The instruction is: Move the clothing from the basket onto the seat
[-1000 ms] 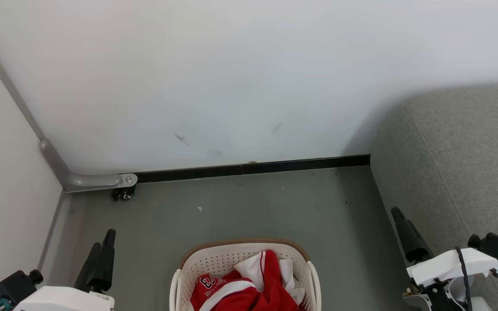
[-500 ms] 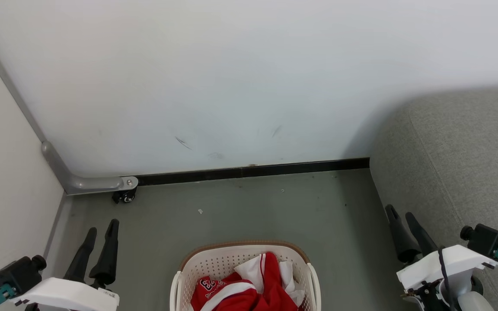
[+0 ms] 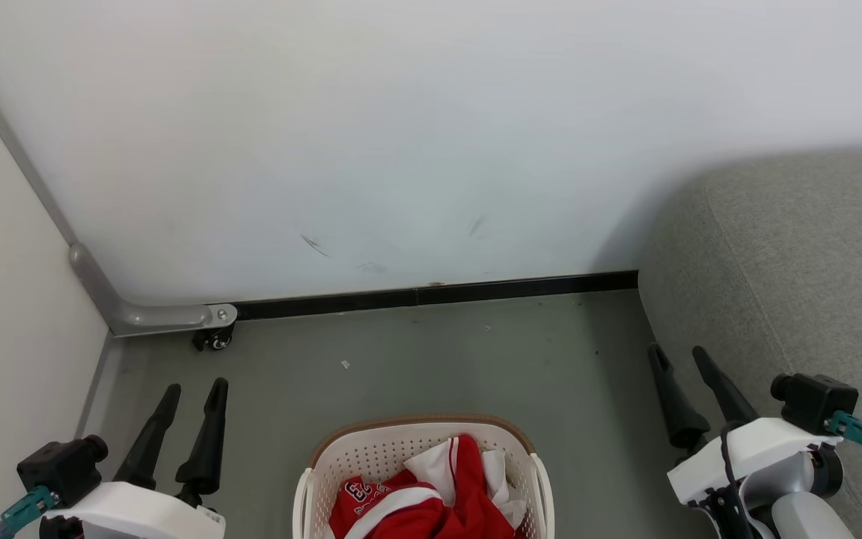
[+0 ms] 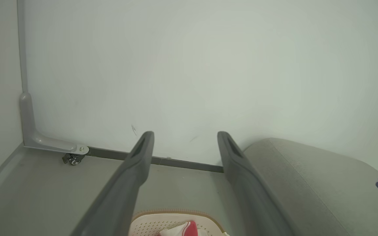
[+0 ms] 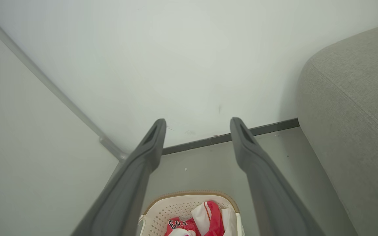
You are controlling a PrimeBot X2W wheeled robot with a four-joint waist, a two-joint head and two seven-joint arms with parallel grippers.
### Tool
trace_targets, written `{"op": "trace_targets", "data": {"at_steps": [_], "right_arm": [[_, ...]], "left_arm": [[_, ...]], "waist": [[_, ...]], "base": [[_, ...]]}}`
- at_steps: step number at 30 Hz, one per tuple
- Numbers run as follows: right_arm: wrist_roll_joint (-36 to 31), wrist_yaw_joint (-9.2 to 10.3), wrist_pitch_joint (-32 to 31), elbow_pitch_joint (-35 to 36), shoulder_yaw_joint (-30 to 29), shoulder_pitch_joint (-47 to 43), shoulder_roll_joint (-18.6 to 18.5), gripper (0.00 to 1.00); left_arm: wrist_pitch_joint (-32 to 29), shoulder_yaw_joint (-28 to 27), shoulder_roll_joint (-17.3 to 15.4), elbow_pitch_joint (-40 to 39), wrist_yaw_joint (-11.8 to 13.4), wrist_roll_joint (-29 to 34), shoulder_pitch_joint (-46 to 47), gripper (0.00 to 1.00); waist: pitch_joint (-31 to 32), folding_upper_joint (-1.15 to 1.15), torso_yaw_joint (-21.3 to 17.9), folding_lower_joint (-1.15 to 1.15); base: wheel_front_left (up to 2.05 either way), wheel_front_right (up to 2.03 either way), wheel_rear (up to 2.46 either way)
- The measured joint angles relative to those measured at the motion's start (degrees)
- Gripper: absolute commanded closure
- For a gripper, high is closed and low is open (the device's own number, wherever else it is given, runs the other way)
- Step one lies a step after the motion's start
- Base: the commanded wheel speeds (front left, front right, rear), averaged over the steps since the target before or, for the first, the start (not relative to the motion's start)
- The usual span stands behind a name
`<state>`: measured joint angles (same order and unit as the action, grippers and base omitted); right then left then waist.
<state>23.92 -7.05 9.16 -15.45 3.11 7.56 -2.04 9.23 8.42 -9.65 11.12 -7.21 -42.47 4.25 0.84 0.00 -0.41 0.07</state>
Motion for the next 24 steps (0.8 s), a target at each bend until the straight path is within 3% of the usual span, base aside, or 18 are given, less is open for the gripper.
{"op": "trace_targets", "data": {"at_steps": [24], "right_arm": [[-17.9, -0.02, 4.7, 2.7, 3.4, 2.5, -0.4, 0.0]], "left_arm": [[4.7, 2.2, -2.1, -2.6, 0.0, 16.2, 2.6, 0.0]], "waist": [[-1.0, 0.0, -0.1, -0.03]], "base": [[0.0, 0.0, 0.0]]}}
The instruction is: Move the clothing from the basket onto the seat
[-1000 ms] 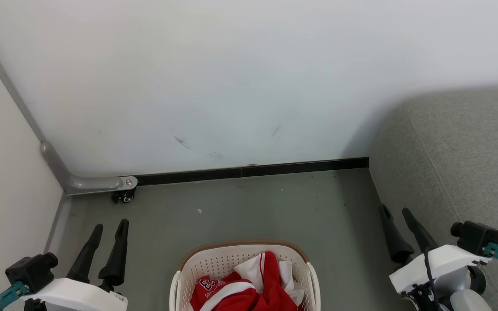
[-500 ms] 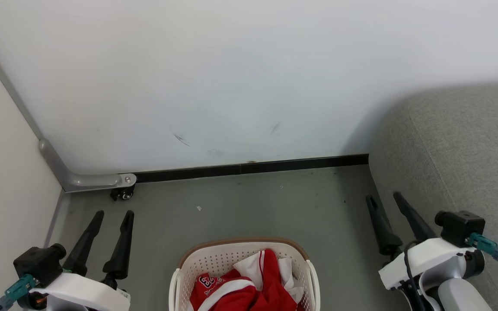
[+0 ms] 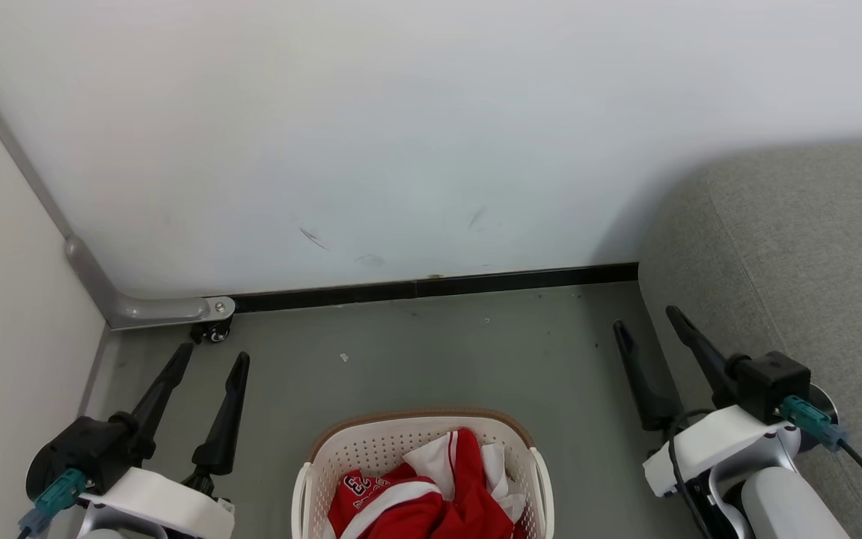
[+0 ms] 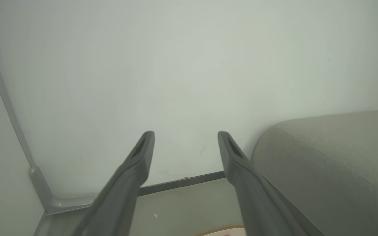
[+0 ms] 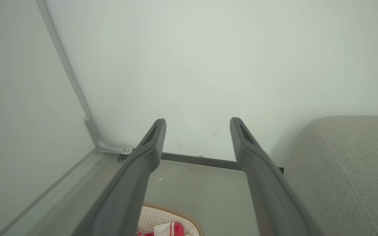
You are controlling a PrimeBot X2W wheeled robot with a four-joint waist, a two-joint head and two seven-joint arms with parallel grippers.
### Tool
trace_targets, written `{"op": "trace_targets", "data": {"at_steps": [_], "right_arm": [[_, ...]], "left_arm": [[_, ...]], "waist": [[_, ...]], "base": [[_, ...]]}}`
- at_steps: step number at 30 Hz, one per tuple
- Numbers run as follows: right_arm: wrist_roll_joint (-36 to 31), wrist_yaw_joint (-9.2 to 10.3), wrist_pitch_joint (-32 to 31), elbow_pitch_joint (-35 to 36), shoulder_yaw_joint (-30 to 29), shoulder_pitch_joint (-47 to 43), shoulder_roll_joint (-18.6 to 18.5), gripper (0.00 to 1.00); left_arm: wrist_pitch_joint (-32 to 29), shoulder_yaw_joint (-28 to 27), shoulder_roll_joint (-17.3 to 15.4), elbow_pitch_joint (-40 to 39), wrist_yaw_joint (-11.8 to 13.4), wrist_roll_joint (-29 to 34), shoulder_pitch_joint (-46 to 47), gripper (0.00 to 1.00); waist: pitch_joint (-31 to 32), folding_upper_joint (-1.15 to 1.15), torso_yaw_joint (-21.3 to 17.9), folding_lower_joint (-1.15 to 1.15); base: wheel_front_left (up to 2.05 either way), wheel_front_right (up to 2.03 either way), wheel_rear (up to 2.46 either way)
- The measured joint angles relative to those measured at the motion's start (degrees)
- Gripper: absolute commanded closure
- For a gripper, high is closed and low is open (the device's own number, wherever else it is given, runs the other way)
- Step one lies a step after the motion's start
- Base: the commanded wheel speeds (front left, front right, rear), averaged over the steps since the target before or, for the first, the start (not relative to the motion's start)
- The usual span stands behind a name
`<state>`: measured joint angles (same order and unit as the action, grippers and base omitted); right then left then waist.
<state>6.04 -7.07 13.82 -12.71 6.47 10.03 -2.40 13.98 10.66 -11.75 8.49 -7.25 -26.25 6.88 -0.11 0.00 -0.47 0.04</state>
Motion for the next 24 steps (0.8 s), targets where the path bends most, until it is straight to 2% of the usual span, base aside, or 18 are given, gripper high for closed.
{"op": "trace_targets", "data": {"at_steps": [3, 16, 24], "right_arm": [[-1.8, 0.0, 0.5, 0.1, 0.1, 0.0, 0.0, 0.0], [-2.1, 0.0, 0.5, 0.7, 0.2, 0.0, 0.0, 0.0], [-2.1, 0.0, 0.5, 0.7, 0.2, 0.0, -0.1, 0.0]], "left_arm": [[0.3, 0.3, -0.2, -0.2, 0.0, 1.3, 0.0, 0.0], [0.3, 0.4, -0.3, 0.0, 0.0, 1.2, 0.0, 0.0], [0.3, 2.6, -0.3, 2.0, 0.0, 0.0, -0.3, 0.0]], "waist": [[-0.1, 0.0, 0.0, 0.0], [-0.5, 0.0, -0.3, -0.01], [-1.2, 0.0, -0.4, -0.01]], "base": [[0.0, 0.0, 0.0], [0.0, 0.0, 0.0], [0.0, 0.0, 0.0]]}}
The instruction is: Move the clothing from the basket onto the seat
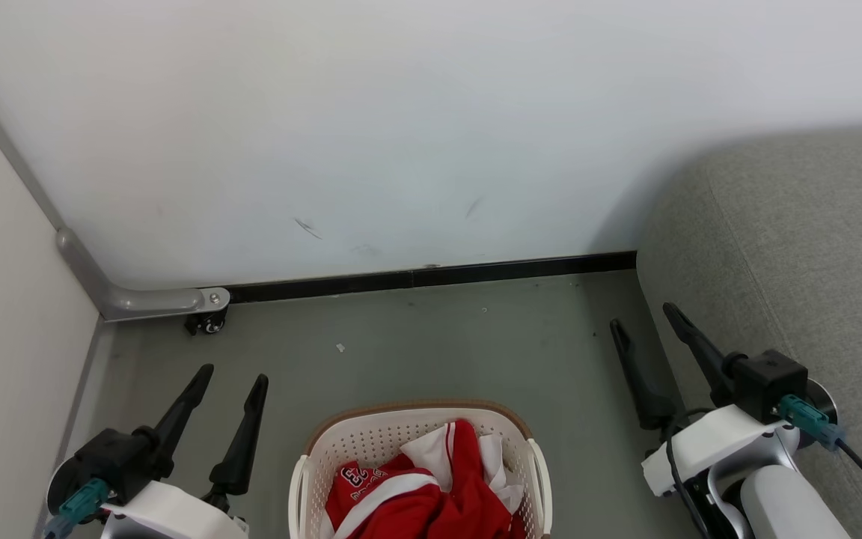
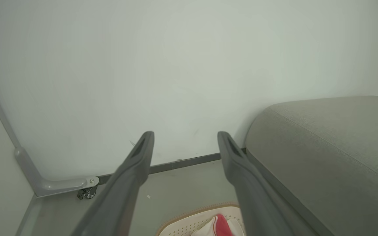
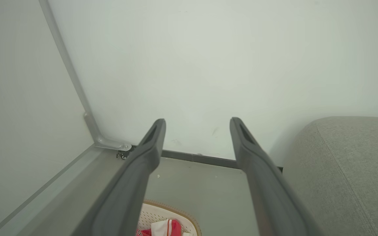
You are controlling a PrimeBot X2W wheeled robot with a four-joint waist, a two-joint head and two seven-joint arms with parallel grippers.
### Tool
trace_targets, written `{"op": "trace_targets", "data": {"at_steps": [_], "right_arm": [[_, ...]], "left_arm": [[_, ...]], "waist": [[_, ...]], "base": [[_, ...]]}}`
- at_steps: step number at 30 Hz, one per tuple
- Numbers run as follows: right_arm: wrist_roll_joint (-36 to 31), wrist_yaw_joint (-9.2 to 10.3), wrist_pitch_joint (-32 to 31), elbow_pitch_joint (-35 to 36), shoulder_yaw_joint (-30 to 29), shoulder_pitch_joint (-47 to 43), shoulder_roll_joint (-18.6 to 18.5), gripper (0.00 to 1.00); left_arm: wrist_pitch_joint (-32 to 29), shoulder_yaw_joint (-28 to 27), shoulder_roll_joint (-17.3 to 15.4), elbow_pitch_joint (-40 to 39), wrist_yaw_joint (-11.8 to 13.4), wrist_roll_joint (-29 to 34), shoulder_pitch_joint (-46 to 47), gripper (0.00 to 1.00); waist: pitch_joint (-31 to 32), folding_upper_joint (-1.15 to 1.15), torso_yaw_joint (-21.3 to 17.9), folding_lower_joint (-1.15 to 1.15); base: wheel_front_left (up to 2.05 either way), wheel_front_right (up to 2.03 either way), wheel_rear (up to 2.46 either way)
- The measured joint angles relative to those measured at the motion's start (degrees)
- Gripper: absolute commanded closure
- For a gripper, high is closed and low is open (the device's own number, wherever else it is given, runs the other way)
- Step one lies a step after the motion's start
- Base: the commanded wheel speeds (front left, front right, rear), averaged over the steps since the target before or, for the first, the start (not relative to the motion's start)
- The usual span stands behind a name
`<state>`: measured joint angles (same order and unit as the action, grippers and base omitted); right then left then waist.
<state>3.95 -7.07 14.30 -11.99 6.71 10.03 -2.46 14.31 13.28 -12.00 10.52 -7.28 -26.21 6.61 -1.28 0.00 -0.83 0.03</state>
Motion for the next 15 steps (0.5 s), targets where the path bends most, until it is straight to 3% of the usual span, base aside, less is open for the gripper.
{"op": "trace_targets", "data": {"at_steps": [15], "right_arm": [[0.0, 0.0, 0.0, 1.5, 0.8, 2.5, -0.1, 0.0]], "left_arm": [[0.0, 5.8, -0.7, 3.0, 0.0, -2.6, -0.1, 0.0]], "waist": [[-3.4, 0.0, -0.2, 0.0]], "base": [[0.0, 0.0, 0.0]]}}
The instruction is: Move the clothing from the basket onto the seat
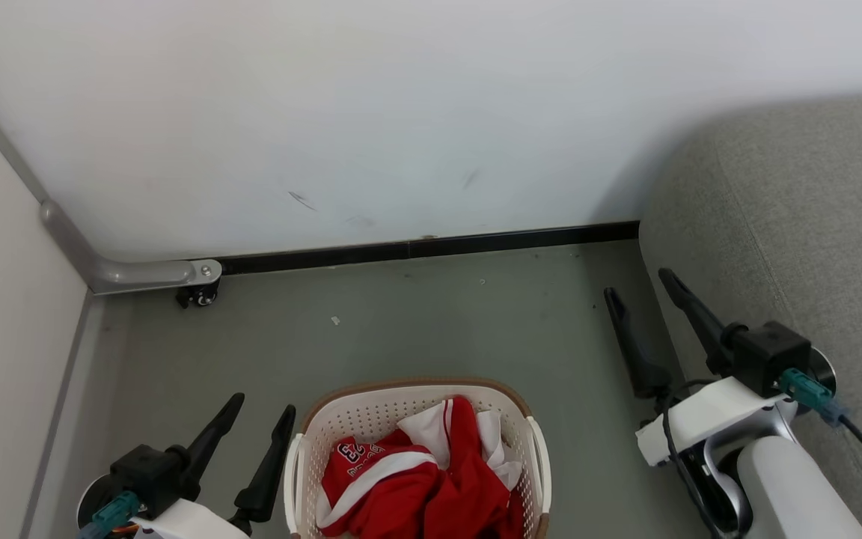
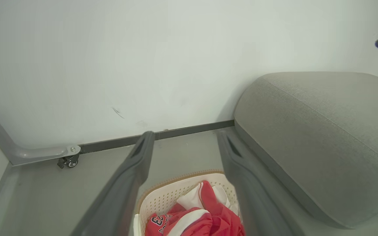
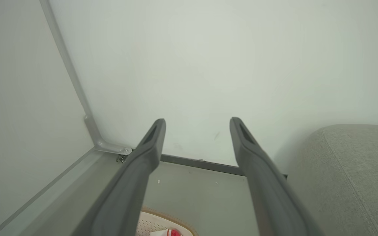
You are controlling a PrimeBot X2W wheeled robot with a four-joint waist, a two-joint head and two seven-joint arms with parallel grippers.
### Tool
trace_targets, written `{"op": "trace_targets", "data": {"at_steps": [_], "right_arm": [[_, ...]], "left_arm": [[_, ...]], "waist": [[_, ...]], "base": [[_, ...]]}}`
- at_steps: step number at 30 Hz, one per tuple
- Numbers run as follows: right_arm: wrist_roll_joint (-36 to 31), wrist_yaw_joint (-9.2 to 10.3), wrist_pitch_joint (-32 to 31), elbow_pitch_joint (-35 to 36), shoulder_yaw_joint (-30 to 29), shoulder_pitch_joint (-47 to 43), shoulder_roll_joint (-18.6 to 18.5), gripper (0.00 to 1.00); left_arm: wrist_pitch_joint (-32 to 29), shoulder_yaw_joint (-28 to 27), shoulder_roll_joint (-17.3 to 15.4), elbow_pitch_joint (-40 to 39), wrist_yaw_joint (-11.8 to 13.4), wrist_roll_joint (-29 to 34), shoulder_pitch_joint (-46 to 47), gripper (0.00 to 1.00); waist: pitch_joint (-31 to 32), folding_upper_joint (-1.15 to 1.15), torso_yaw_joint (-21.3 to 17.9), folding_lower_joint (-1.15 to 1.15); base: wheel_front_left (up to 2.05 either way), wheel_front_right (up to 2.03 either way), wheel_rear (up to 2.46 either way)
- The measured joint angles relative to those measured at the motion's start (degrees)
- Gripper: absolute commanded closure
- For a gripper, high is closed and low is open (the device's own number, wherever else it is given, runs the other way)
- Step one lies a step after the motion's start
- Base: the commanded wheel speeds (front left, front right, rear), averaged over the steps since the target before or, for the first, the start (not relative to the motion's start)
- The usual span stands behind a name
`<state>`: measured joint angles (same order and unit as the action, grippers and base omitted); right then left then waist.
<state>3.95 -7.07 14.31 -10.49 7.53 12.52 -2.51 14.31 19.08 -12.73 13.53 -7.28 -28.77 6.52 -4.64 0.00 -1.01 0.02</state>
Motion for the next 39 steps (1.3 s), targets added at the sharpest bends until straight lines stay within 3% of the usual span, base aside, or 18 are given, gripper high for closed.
{"op": "trace_targets", "data": {"at_steps": [30, 39], "right_arm": [[0.7, 0.0, 0.1, 9.5, 0.7, 8.5, -0.2, 0.0], [1.4, 0.0, 0.1, 11.1, 0.7, 9.7, -0.3, 0.0]], "left_arm": [[0.0, 14.6, -4.9, 5.1, 0.0, -5.7, 9.5, 0.0], [-0.1, 21.3, -8.2, 7.0, 0.0, -6.1, 15.7, 0.0]], "waist": [[-14.1, 0.0, -2.8, -0.01], [-19.1, 0.0, -4.0, -0.01]], "base": [[0.0, 0.0, 0.0], [0.0, 0.0, 0.0]]}}
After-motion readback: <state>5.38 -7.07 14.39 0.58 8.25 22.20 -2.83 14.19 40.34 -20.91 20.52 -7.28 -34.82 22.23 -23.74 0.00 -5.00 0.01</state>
